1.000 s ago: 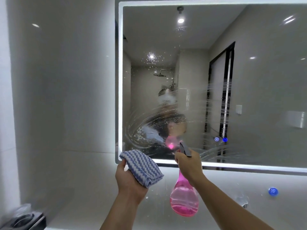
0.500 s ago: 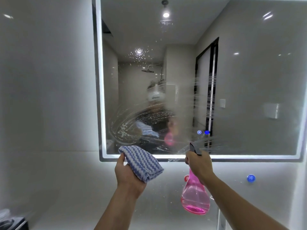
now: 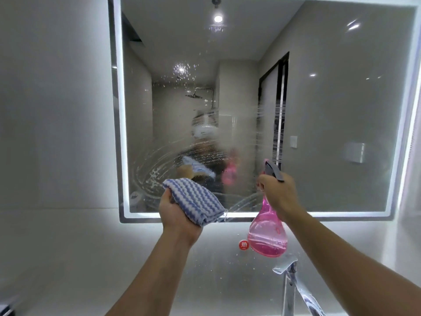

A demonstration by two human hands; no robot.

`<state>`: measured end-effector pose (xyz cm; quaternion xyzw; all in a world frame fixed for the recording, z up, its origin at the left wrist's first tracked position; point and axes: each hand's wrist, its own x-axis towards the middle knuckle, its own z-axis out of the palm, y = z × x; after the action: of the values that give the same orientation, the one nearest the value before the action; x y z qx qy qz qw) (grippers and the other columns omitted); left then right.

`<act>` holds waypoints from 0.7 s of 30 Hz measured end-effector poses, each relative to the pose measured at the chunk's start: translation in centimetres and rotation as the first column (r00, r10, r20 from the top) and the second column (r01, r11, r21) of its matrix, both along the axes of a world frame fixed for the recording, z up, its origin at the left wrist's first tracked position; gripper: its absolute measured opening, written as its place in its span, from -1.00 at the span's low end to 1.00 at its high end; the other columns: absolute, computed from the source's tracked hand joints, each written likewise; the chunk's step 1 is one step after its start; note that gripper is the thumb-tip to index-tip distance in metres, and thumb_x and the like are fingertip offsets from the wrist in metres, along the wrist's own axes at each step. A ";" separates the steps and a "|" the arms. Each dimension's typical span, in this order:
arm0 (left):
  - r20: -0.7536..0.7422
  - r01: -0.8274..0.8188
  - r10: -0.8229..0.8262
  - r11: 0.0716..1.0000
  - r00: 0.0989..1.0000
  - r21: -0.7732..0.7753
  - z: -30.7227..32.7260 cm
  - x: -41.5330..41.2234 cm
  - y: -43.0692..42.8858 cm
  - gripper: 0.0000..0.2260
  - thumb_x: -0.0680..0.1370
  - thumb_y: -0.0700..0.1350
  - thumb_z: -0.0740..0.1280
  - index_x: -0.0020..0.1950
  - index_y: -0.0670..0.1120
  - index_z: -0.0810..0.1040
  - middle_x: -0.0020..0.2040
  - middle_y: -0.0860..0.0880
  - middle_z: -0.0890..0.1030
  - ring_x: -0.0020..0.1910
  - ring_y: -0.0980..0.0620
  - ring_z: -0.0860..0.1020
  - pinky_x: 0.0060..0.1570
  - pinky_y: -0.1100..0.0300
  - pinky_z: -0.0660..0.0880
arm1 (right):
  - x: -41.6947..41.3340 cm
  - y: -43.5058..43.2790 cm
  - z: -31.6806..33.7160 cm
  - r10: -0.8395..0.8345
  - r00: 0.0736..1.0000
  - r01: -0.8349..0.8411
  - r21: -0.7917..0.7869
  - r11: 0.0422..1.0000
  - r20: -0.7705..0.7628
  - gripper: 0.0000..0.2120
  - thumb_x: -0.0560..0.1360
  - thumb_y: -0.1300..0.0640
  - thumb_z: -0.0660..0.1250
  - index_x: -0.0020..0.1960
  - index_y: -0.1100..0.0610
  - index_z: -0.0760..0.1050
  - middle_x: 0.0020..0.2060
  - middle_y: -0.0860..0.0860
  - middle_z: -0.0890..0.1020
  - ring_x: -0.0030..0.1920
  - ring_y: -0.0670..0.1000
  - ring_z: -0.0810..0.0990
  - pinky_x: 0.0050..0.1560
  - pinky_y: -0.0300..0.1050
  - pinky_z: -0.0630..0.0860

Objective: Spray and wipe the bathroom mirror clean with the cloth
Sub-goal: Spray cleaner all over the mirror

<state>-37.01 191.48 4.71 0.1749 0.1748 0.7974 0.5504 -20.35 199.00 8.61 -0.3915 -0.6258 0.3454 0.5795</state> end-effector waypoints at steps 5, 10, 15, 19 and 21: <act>-0.031 0.029 -0.028 0.999 0.999 0.015 0.9 0.6 0.5 -0.48 0.62 0.18 -0.01 0.48 -0.06 0.26 0.41 -0.21 0.37 0.35 -0.30 0.36 0.34 -0.31 0.24 | 0.7 0.0 1.6 -0.036 0.999 0.034 -0.035 0.999 -0.037 -0.94 0.28 0.33 0.20 -0.37 0.26 0.41 -0.41 0.15 0.41 -0.34 0.05 0.35 -0.31 -0.07 0.30; -0.035 0.073 -0.073 0.997 0.997 0.015 0.1 0.8 0.7 -0.47 0.61 0.19 0.00 0.49 -0.07 0.26 0.41 -0.22 0.38 0.34 -0.31 0.37 0.35 -0.33 0.22 | 1.8 0.2 1.1 -0.095 0.995 0.094 -0.057 0.994 -0.008 -0.92 0.23 0.30 0.19 -0.44 0.21 0.38 -0.46 0.12 0.40 -0.36 0.05 0.33 -0.31 -0.05 0.27; -0.033 0.102 -0.101 0.995 0.994 0.021 -0.2 1.0 0.7 -0.48 0.61 0.19 0.00 0.48 -0.06 0.27 0.43 -0.21 0.36 0.35 -0.32 0.35 0.35 -0.34 0.21 | 3.1 0.2 0.1 -0.131 0.991 0.133 -0.064 0.989 0.041 -0.80 0.30 0.32 0.18 -0.45 0.14 0.27 -0.51 0.03 0.29 -0.45 -0.03 0.23 -0.48 -0.22 0.19; -0.034 0.161 -0.160 0.986 0.987 0.038 -0.4 1.1 0.8 -0.47 0.61 0.19 -0.02 0.50 -0.06 0.24 0.43 -0.21 0.35 0.37 -0.33 0.33 0.33 -0.38 0.20 | 3.9 -0.5 -0.2 -0.235 0.971 0.230 -0.104 0.968 -0.039 -0.92 0.24 0.24 0.21 -0.36 0.21 0.47 -0.36 0.15 0.49 -0.30 0.05 0.45 -0.27 -0.08 0.37; -0.030 0.179 -0.178 0.983 0.984 0.040 -0.7 1.1 0.8 -0.46 0.61 0.20 -0.02 0.50 -0.05 0.25 0.43 -0.21 0.35 0.36 -0.33 0.34 0.33 -0.38 0.20 | 4.2 -0.9 0.0 -0.253 0.966 0.246 -0.114 0.963 -0.052 -0.92 0.26 0.24 0.22 -0.36 0.21 0.48 -0.33 0.16 0.51 -0.27 0.07 0.48 -0.23 -0.04 0.38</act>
<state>-35.91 192.31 4.05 0.2121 0.1484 0.7460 0.6136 -16.12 198.06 8.60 -0.4859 -0.5328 0.3151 0.6170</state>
